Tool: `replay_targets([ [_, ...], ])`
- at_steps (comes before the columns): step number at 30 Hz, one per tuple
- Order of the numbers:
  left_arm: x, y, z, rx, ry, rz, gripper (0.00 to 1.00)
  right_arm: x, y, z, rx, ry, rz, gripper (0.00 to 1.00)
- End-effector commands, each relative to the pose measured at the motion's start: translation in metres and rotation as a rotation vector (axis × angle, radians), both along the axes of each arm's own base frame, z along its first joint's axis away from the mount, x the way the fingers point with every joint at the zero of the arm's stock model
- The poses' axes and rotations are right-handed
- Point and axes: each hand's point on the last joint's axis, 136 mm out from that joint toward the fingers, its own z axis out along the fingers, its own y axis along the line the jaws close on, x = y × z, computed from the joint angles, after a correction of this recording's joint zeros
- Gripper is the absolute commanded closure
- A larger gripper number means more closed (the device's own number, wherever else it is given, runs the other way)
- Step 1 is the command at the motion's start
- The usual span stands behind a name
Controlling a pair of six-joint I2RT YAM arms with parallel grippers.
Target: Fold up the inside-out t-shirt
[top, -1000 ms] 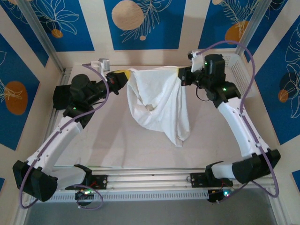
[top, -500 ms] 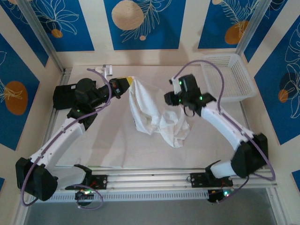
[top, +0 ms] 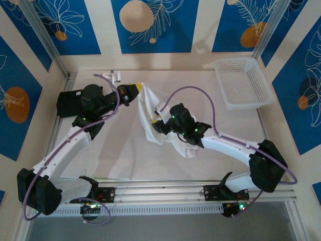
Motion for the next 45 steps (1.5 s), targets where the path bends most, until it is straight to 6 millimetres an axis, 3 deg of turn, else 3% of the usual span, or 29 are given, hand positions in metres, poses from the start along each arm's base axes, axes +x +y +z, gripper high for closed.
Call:
replay_targets([
  [1,-0.004,-0.002,0.008,-0.008,-0.035,-0.017,1.00,0.025,0.010,0.032,0.065,-0.115,-0.015,0.50],
  [8,0.000,-0.001,0.003,0.013,-0.031,0.001,1.00,0.026,0.034,0.026,0.124,-0.089,0.076,0.50],
  [9,0.002,-0.001,0.002,0.017,-0.030,0.006,1.00,0.025,0.036,0.027,0.135,-0.082,0.086,0.54],
  [12,0.005,0.003,-0.001,0.037,-0.028,0.035,1.00,0.025,0.031,0.036,0.168,-0.059,0.091,0.89],
  [14,0.012,0.011,-0.008,0.067,-0.013,0.088,1.00,0.019,0.021,0.046,0.204,-0.032,0.099,1.00],
  [19,0.040,0.049,-0.039,0.190,0.036,0.324,1.00,-0.014,-0.008,0.091,0.431,0.126,0.210,1.00],
  [23,0.063,0.064,-0.067,0.317,0.055,0.436,1.00,-0.030,-0.015,0.119,0.546,0.244,0.288,1.00],
  [27,0.084,0.070,-0.099,0.454,0.113,0.482,1.00,-0.027,-0.013,0.135,0.633,0.344,0.290,1.00],
  [29,0.087,0.073,-0.115,0.522,0.155,0.487,0.94,-0.016,-0.014,0.135,0.667,0.399,0.248,1.00],
  [33,0.063,0.074,-0.132,0.589,0.182,0.470,0.60,0.004,-0.015,0.122,0.701,0.509,0.169,1.00],
  [36,0.030,0.072,-0.131,0.604,0.134,0.448,0.47,0.013,-0.015,0.113,0.699,0.551,0.149,1.00],
  [38,0.006,0.058,-0.128,0.582,0.095,0.374,0.43,0.017,-0.016,0.108,0.698,0.567,0.138,1.00],
  [42,-0.040,-0.001,-0.130,0.468,0.053,0.078,0.43,0.024,-0.019,0.103,0.689,0.581,0.122,1.00],
  [45,-0.054,-0.038,-0.137,0.425,0.058,-0.069,0.47,0.026,-0.020,0.100,0.685,0.585,0.114,1.00],
])
